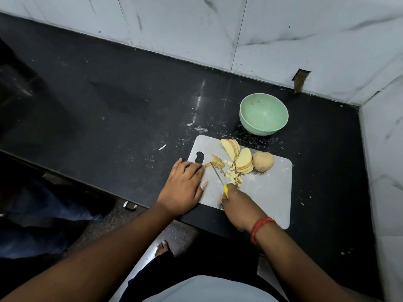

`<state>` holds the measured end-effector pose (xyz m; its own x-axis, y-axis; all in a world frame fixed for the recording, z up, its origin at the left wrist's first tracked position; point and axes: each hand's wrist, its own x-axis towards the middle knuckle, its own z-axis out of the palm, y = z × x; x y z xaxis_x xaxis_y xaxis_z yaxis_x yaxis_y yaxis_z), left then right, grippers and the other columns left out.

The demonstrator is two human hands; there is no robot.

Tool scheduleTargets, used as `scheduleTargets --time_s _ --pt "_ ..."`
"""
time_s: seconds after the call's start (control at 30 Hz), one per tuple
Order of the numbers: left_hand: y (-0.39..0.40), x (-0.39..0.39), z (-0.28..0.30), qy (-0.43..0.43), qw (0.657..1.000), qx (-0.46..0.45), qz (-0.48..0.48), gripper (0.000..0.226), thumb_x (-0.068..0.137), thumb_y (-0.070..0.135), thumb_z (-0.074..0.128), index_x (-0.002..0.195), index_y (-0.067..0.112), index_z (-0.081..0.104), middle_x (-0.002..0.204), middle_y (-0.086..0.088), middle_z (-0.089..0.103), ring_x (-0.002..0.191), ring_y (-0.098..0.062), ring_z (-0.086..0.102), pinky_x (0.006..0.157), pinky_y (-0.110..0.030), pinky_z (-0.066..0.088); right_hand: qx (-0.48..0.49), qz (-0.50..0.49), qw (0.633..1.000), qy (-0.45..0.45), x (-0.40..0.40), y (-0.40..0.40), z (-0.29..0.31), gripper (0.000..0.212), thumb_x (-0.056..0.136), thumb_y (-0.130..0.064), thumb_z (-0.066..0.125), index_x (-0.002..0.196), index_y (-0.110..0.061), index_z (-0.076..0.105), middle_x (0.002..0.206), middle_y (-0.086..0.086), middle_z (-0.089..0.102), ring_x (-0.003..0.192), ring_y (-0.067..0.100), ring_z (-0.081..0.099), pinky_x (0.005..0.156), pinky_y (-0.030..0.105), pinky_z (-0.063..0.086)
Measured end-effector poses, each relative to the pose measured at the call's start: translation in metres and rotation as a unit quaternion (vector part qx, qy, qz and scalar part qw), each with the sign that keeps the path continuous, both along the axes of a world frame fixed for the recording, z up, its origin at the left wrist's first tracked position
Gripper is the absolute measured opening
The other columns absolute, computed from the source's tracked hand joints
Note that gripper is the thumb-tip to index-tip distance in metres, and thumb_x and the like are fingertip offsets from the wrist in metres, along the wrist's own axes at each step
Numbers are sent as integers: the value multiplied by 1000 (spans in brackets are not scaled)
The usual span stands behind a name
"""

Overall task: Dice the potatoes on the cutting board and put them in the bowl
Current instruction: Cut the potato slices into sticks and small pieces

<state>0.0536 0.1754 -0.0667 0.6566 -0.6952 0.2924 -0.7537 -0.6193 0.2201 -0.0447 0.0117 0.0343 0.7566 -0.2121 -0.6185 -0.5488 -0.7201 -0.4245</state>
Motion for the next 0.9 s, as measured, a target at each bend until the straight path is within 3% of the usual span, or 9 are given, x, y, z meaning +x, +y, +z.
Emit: scheduleTargets --time_s 0.2,0.4,0.6,0.73,0.9 --pt "0 0 -1 6 1000 4 0 49 105 40 46 139 9 62 134 -4 60 122 -27 53 123 -52 24 -22 12 1000 -2 8 2 -7 7 103 -19 38 106 -13 38 70 -1 40 63 16 42 51 29 27" --pt "0 0 -1 5 1000 8 1 49 105 41 46 139 10 62 135 -4 60 122 -27 53 122 -52 26 -23 12 1000 6 10 3 -9 5 102 -18 38 101 -16 33 68 -1 38 57 12 36 47 25 24" --pt "0 0 -2 3 1000 2 1 47 104 39 50 139 9 63 136 -3 60 121 -27 52 121 -53 27 -18 19 1000 0 10 2 -9 8 102 -18 38 108 -12 38 71 -1 41 74 23 46 66 28 34" --pt "0 0 -1 4 1000 2 0 46 104 38 51 138 9 63 136 -3 60 121 -26 52 121 -53 28 -29 21 999 1 12 3 -9 23 103 -17 37 122 -6 41 69 -1 40 66 19 44 58 28 32" --pt "0 -1 -1 2 1000 3 -5 49 106 40 47 140 9 61 138 -4 59 123 -27 52 122 -51 26 -29 11 999 17 13 4 -13 20 102 -14 37 120 -6 40 69 0 40 59 12 39 51 29 28"
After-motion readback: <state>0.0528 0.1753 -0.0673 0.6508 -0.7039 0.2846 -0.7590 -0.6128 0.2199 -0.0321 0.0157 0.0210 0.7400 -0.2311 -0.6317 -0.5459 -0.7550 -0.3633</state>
